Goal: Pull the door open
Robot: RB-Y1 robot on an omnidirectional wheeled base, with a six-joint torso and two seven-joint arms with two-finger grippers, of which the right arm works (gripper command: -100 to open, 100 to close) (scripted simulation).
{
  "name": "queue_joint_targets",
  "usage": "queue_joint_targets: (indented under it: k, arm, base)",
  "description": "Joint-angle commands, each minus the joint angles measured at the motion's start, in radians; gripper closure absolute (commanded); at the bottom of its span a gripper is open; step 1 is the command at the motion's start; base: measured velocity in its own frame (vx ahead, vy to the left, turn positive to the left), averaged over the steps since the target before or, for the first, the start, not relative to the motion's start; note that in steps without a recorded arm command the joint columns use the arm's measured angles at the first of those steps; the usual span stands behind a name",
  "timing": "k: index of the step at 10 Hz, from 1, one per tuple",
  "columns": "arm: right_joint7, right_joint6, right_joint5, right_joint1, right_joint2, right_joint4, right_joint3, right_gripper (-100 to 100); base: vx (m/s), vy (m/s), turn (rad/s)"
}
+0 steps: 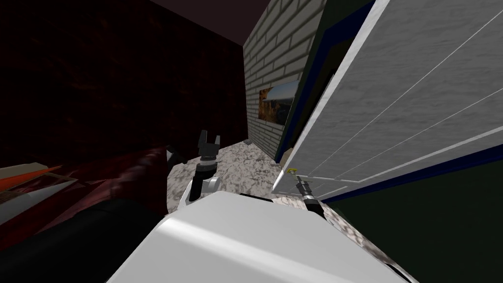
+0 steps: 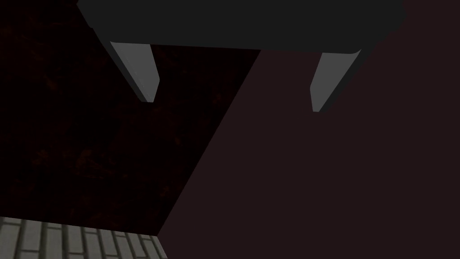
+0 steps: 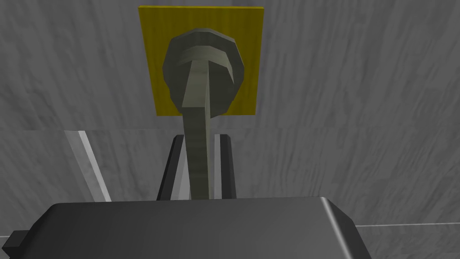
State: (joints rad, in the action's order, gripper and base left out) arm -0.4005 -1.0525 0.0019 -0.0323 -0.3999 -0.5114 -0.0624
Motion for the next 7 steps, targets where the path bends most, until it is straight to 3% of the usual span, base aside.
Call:
queue_joint_targets:
  k: [1,2,3,5,7]
  arm:
    - [0.001,0.000,0.010,-0.030,0.009,0.027,0.002,100]
    - [0.001,-0.002,0.006,-0.025,0.007,0.029,0.001,100]
    - [-0.009,-0.030,0.009,-0.012,-0.003,0.044,-0.003,100]
    - [-0.012,-0.038,0.009,-0.007,-0.007,0.047,-0.004,100]
    - [-0.033,-0.089,0.010,0.020,-0.030,0.064,-0.008,100]
  base:
    - [-0.177,-0.113,0.084]
    - [-0.072,-0.048,0.040]
    - [-0.126,-0.019,0.185]
    - [-0.142,-0.025,0.111]
    - [-0.164,-0.053,0.236]
